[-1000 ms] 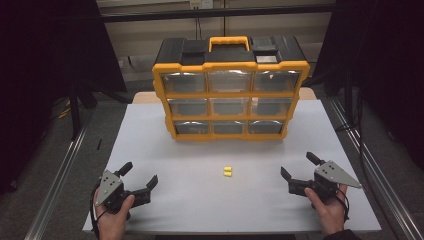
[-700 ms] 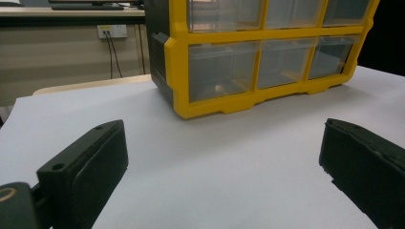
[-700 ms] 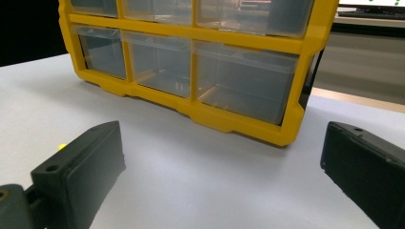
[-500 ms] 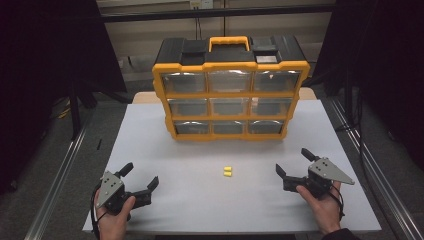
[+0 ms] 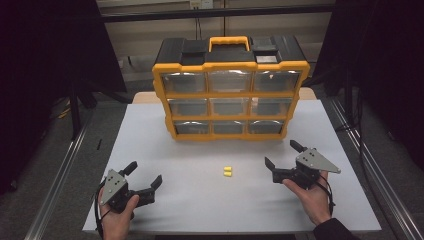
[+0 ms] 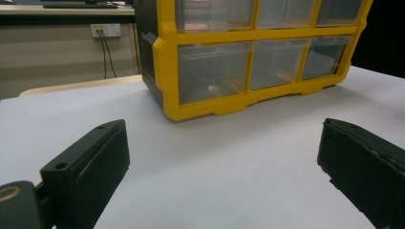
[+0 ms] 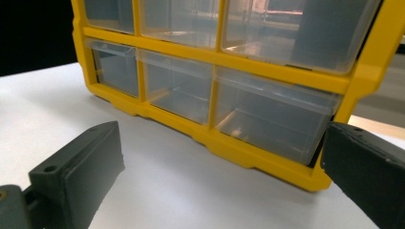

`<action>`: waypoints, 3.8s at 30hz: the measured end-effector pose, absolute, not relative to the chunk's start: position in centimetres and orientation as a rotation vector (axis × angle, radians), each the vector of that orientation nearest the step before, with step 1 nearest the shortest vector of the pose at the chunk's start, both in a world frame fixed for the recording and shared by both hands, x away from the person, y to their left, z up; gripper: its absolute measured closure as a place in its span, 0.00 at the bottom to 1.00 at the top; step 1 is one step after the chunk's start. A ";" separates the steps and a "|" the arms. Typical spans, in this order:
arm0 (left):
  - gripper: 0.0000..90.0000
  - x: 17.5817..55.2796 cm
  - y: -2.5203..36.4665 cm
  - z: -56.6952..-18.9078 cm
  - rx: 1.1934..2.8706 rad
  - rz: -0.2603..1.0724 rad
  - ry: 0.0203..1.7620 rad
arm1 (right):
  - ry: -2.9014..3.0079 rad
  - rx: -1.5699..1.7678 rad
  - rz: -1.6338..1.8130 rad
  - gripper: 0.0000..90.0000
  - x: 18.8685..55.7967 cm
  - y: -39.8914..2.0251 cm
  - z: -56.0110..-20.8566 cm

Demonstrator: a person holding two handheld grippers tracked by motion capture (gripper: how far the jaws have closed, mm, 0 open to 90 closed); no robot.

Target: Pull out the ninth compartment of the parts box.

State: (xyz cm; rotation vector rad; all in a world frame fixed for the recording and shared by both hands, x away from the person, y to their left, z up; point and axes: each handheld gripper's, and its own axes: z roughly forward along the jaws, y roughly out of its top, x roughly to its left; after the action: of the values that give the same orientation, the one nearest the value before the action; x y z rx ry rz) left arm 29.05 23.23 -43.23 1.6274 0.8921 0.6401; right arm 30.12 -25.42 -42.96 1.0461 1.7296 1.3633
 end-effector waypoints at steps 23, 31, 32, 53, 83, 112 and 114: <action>0.04 28.8 22.9 -43.4 1.661 0.650 0.879 | 1.771 1.042 1.334 0.02 34.5 -24.9 -42.7; 0.05 28.8 22.9 -43.4 1.657 0.654 0.880 | 1.782 1.000 1.276 0.03 35.2 -25.0 -42.9; 0.05 28.8 23.0 -43.4 1.653 0.655 0.882 | 1.780 0.993 1.266 0.04 35.6 -24.9 -42.7; 0.05 28.8 23.1 -43.4 1.643 0.658 0.894 | 1.788 0.579 0.844 0.06 37.5 -23.7 -42.5; 0.05 28.8 23.4 -43.3 1.645 0.660 0.888 | 1.712 0.147 0.273 0.56 38.1 -23.5 -45.4; 0.05 28.8 23.3 -43.4 1.650 0.644 0.886 | 1.681 0.066 0.129 0.81 38.4 -23.2 -46.1; 0.05 28.8 23.3 -43.4 1.645 0.643 0.890 | 1.675 0.049 0.130 0.85 38.5 -23.2 -45.9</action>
State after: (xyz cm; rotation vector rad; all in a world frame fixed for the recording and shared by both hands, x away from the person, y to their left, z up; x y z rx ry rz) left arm 28.78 23.30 -43.39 1.6451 0.8901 0.6431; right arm 38.49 -23.22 -45.89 0.0492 1.6752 0.1298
